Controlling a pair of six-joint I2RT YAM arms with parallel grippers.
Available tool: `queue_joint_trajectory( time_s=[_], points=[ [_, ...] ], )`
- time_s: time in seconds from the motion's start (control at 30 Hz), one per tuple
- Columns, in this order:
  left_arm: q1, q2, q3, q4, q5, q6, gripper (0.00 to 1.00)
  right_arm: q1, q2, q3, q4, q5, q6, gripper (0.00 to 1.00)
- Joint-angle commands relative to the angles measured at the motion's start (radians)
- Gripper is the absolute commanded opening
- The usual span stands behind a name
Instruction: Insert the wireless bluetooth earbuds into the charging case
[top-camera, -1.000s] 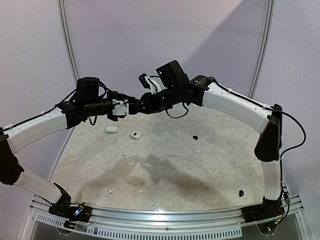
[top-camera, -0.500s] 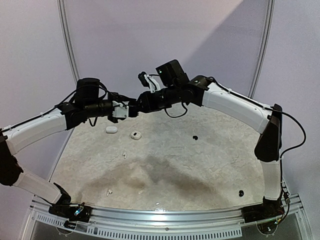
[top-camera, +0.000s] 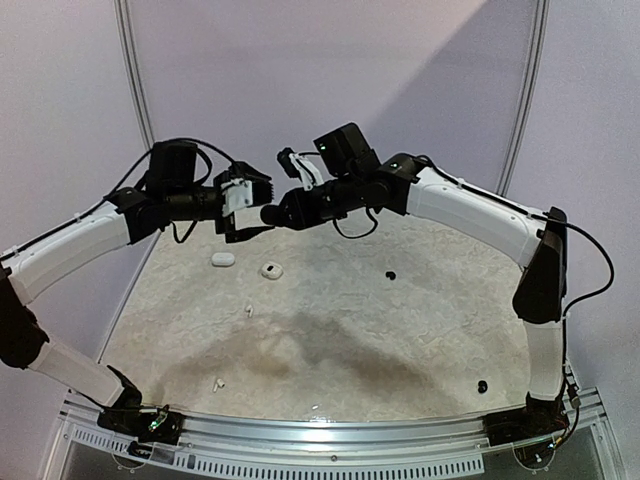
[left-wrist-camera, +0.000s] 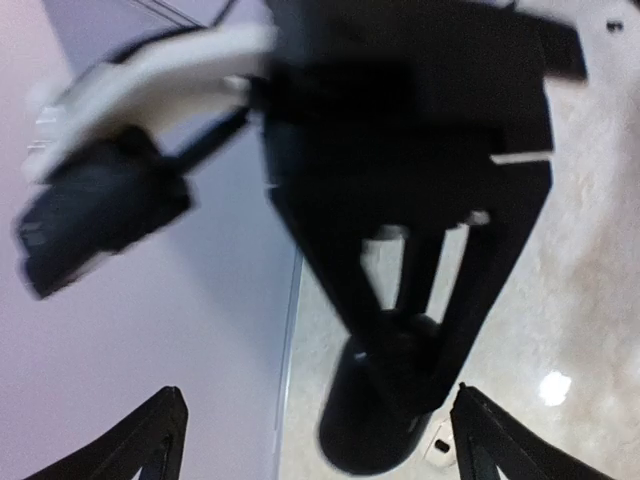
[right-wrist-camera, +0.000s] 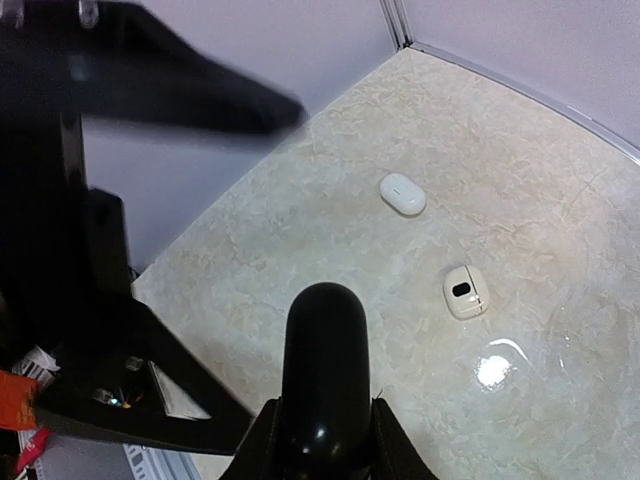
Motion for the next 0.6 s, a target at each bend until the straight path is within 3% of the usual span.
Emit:
queue_joint_trajectory(
  time_s=[0.0, 0.1, 0.17, 0.3, 0.47, 0.57],
  points=[
    [0.141, -0.004, 0.091, -0.194, 0.461, -0.407, 0.98, -0.012, -0.154, -0.158, 0.110, -0.021, -0.147, 0.00],
    [0.219, -0.009, 0.066, -0.144, 0.772, -0.630, 0.97, -0.014, -0.287, -0.315, 0.264, -0.122, -0.221, 0.00],
    [0.217, -0.023, 0.028, -0.096, 0.858, -0.707, 0.94, -0.013, -0.364, -0.404, 0.366, -0.177, -0.268, 0.00],
    [0.169, -0.070, -0.062, 0.121, 0.789, -0.903, 0.79, -0.013, -0.448, -0.490, 0.486, -0.232, -0.306, 0.00],
    [0.104, -0.091, -0.121, 0.437, 0.726, -1.151, 0.60, -0.010, -0.442, -0.461, 0.497, -0.271, -0.309, 0.00],
    [0.085, -0.076, -0.136, 0.537, 0.713, -1.219, 0.51, -0.008, -0.428, -0.443, 0.489, -0.280, -0.314, 0.00]
  ],
)
